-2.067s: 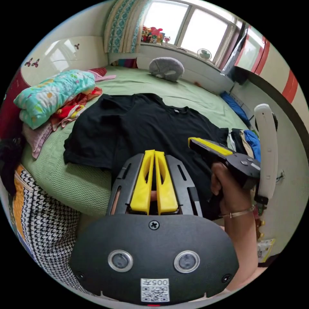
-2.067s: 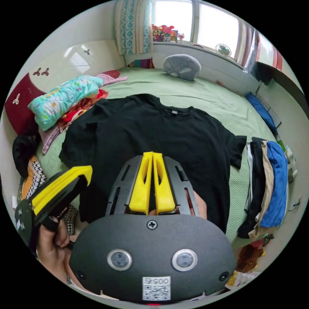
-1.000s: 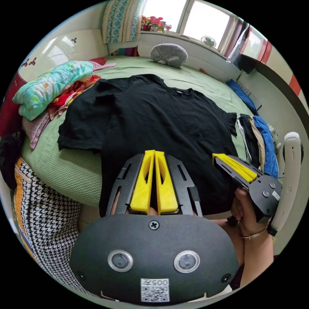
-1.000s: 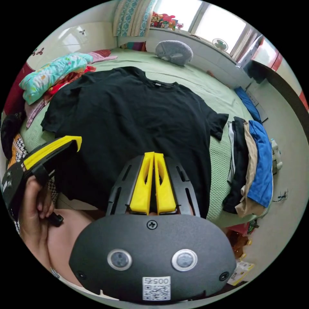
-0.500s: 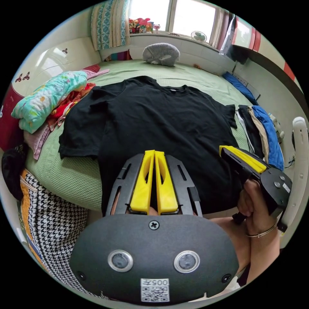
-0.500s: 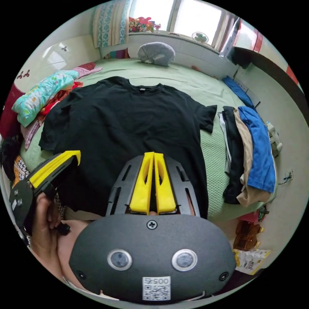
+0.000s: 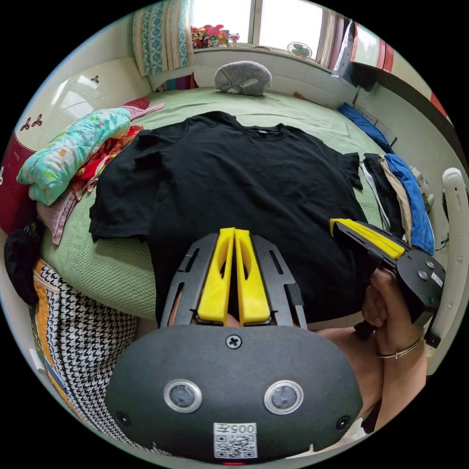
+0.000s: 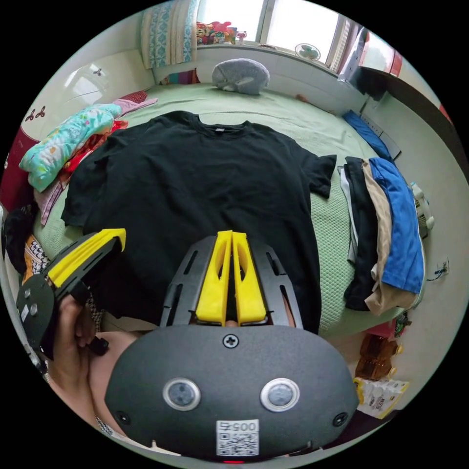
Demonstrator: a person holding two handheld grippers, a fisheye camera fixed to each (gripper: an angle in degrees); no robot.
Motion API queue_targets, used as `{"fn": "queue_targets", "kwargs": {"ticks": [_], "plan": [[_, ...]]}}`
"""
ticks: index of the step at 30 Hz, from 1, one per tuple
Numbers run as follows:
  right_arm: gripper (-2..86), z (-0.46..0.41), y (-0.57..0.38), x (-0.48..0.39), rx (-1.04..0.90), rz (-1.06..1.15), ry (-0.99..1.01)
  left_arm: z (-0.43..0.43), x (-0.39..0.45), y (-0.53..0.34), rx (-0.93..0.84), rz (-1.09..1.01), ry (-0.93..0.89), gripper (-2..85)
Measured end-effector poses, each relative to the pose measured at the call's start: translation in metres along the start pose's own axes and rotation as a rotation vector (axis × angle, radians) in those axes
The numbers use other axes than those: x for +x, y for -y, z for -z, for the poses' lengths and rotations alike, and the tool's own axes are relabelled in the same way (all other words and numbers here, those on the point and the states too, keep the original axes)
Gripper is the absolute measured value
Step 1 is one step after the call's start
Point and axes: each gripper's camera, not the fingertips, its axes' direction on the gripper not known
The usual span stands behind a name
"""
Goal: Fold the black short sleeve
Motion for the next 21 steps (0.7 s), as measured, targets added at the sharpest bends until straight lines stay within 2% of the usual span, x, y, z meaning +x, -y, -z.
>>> {"fn": "queue_targets", "kwargs": {"ticks": [7,17,21], "plan": [[-1.1,0.006,-0.004,-0.020,0.014,0.101,-0.092,-0.009,-0.012,0.001,-0.008,0.008,-0.006,-0.6],[-1.2,0.016,-0.005,0.002,0.007,0.040,-0.029,-0.022,-0.039,-0.005,0.007,-0.006,0.008,-0.7],[-1.1,0.023,-0.008,0.004,0.022,0.061,-0.048,-0.015,-0.059,-0.016,0.100,-0.026,0.023,-0.6]]}}
